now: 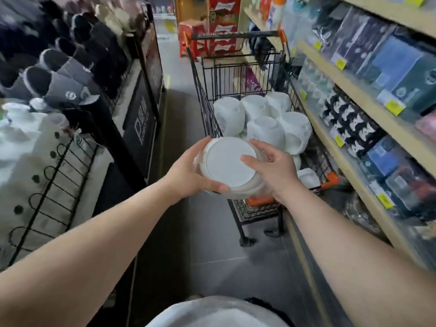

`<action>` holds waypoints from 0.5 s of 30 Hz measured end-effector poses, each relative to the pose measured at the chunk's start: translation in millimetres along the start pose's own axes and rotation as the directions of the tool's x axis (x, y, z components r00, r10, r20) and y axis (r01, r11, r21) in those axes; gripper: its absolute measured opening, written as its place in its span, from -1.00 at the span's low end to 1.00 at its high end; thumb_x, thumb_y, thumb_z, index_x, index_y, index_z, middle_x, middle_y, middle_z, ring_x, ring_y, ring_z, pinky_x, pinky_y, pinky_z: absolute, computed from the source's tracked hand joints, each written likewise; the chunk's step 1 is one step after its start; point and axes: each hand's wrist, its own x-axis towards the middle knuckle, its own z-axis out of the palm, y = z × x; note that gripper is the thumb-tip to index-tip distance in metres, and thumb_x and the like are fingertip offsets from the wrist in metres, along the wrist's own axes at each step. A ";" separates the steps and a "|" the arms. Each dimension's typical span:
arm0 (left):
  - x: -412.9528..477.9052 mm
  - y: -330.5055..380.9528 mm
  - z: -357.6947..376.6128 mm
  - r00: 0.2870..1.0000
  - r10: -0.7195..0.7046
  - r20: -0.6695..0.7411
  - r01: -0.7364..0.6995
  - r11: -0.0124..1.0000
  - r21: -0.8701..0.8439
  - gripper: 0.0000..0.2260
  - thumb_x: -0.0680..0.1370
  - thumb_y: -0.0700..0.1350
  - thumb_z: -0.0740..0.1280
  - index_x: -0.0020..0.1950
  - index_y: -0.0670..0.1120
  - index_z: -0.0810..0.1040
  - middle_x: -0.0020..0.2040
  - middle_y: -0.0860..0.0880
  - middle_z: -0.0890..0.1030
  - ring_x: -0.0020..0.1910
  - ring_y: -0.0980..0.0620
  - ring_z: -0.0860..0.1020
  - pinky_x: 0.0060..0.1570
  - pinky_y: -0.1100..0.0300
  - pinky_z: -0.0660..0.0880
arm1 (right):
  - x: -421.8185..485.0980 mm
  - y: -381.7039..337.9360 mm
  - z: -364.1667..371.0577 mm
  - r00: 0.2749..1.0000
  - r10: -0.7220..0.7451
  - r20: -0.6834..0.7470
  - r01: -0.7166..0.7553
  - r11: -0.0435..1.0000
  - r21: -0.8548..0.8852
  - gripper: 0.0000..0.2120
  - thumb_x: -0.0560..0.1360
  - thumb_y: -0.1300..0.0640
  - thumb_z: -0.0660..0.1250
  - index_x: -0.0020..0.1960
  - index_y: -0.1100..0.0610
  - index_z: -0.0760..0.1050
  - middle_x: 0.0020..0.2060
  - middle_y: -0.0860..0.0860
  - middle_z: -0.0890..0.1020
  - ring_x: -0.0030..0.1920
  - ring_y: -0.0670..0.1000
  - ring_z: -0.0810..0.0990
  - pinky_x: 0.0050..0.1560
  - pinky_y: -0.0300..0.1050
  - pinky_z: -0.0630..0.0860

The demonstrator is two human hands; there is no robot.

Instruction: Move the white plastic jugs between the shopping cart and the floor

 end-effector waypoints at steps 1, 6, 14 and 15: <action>20.1 1.2 -6.7 1.000 0.002 0.024 -0.002 1.000 0.010 0.08 0.04 -0.03 0.69 0.46 0.23 0.24 0.38 0.14 0.37 0.39 0.04 0.35 0.35 0.03 0.40 | 14.4 -3.7 1.6 1.000 0.000 -0.018 0.000 1.000 0.001 -0.57 0.35 0.12 0.55 0.20 -0.04 0.58 0.10 -0.18 0.60 0.21 -0.19 0.51 0.30 -0.19 0.44; 119.9 6.0 -18.3 0.993 0.020 0.113 -0.032 0.994 0.101 0.06 0.03 0.05 0.69 0.44 0.25 0.25 0.38 0.15 0.38 0.40 0.03 0.34 0.38 -0.02 0.37 | 91.4 -0.6 -2.5 0.995 0.043 -0.092 -0.036 0.997 0.070 -0.56 0.38 0.19 0.53 0.23 0.03 0.57 0.07 -0.17 0.59 0.07 -0.29 0.52 0.06 -0.45 0.47; 273.0 14.0 -19.6 0.955 0.028 0.297 -0.133 0.930 0.342 0.02 0.10 0.11 0.66 0.45 0.26 0.20 0.36 0.12 0.40 0.38 0.03 0.35 0.41 -0.03 0.30 | 209.6 37.9 -12.6 0.968 0.158 -0.196 -0.128 0.979 0.158 -0.64 0.39 0.18 0.52 0.13 -0.08 0.57 0.09 -0.18 0.63 0.14 -0.18 0.58 0.09 -0.27 0.52; 285.8 12.3 -20.6 0.950 0.013 0.313 -0.132 0.923 0.363 0.01 0.13 0.09 0.67 0.46 0.25 0.20 0.33 0.13 0.41 0.36 0.04 0.36 0.41 0.01 0.30 | 218.4 41.8 -12.7 0.967 0.175 -0.187 -0.148 0.978 0.149 -0.64 0.39 0.17 0.51 0.13 -0.10 0.56 0.12 -0.17 0.62 0.14 -0.20 0.57 0.10 -0.26 0.51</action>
